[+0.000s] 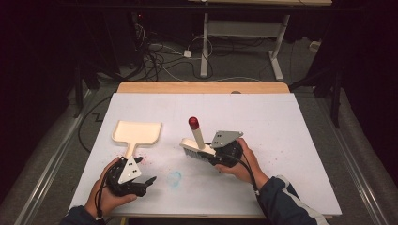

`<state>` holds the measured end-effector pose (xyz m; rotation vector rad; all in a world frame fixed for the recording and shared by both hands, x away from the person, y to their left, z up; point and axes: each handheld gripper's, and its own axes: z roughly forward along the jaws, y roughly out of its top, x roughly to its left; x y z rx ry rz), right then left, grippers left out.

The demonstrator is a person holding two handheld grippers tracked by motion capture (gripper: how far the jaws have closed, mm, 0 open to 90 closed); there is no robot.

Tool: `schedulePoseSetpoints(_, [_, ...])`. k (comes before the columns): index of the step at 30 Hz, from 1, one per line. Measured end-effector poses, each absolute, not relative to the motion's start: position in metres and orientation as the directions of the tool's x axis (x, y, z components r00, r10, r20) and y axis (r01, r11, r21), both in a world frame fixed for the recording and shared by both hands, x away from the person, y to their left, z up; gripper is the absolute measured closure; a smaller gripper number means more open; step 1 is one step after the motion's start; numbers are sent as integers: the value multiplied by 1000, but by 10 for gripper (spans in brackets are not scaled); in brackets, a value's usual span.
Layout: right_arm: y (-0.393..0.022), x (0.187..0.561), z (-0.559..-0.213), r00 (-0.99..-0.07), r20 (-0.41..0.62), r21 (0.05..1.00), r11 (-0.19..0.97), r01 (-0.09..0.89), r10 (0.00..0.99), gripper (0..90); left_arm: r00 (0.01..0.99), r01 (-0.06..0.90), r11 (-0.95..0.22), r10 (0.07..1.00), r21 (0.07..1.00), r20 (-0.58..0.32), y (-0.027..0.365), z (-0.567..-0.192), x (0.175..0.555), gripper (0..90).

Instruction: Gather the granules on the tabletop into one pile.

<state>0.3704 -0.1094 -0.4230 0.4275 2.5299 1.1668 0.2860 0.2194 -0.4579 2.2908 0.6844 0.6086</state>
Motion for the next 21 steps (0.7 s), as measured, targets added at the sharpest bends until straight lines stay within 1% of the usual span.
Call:
schedulePoseSetpoints(3, [-123,367,-417,-894,-172,761,632,147,414,672,760,302,-649,606,698,235,219,-458,285,205])
schedulePoseSetpoints(7, [-146,362,-411,-885,-160,761,626,171,437,671,761,298,-655,602,694,241,218,-458,284,205])
schedulePoseSetpoints(12, [-172,355,-395,-862,-136,808,558,189,489,671,762,296,-656,601,694,243,218,-458,285,205])
schedulePoseSetpoints(15, [-174,355,-391,-849,-136,823,535,190,510,672,762,294,-660,598,691,247,217,-457,286,205])
schedulePoseSetpoints(21, [-162,358,-399,-848,-152,808,558,190,508,671,765,293,-659,596,693,243,217,-458,286,205])
